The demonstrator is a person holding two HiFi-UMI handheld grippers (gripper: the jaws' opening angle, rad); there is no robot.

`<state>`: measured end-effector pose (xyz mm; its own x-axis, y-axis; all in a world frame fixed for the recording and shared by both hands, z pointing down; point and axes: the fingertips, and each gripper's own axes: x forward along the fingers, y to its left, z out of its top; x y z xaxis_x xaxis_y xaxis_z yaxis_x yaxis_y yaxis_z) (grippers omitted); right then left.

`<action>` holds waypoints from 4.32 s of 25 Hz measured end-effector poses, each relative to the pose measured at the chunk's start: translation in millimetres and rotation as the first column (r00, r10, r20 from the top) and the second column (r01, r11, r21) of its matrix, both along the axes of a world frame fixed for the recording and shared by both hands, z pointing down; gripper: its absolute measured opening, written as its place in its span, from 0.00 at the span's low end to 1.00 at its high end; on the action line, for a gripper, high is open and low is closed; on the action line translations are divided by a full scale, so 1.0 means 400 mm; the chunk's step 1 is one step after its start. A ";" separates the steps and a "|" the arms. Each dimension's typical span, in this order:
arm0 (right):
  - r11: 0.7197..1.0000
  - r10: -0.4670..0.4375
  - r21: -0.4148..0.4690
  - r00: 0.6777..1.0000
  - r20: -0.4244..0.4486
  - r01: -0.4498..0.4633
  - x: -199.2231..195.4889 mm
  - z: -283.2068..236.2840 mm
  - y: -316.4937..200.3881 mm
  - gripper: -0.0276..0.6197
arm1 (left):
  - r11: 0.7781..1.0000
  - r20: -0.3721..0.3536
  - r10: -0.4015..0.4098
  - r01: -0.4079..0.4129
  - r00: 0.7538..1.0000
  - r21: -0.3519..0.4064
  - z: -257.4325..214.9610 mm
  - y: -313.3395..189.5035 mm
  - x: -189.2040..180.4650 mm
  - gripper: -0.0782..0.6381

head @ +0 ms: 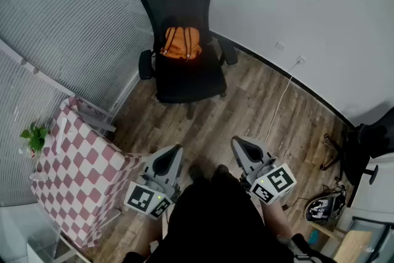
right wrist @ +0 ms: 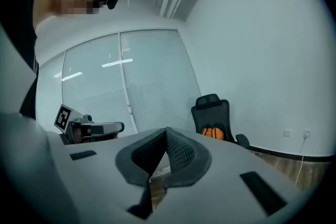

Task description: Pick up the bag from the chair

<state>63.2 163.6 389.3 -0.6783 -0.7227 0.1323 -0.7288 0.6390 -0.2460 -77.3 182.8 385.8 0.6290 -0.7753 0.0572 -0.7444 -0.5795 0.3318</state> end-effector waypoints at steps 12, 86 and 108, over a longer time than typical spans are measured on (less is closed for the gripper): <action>1.000 -0.007 -0.012 0.999 0.052 0.008 -0.026 -0.004 -0.028 0.07 | 1.000 0.004 0.017 -0.017 1.000 0.020 -0.011 -0.054 -0.017 0.16; 0.990 0.139 -0.042 0.987 0.080 -0.136 -0.124 -0.021 -1.188 0.07 | 0.993 0.059 0.120 -0.121 0.991 0.005 0.005 -1.298 -0.099 0.16; 0.931 0.238 -0.277 0.970 -0.041 -0.240 -0.230 0.181 -1.296 0.07 | 0.966 0.158 0.173 -0.136 0.972 -0.221 0.522 -1.676 -0.172 0.27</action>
<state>-28.9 -354.7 461.5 -0.4887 -0.7972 0.3546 -0.8535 0.3526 -0.3836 -145.9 -487.4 594.6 0.7064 -0.6286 0.3254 -0.7078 -0.6247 0.3299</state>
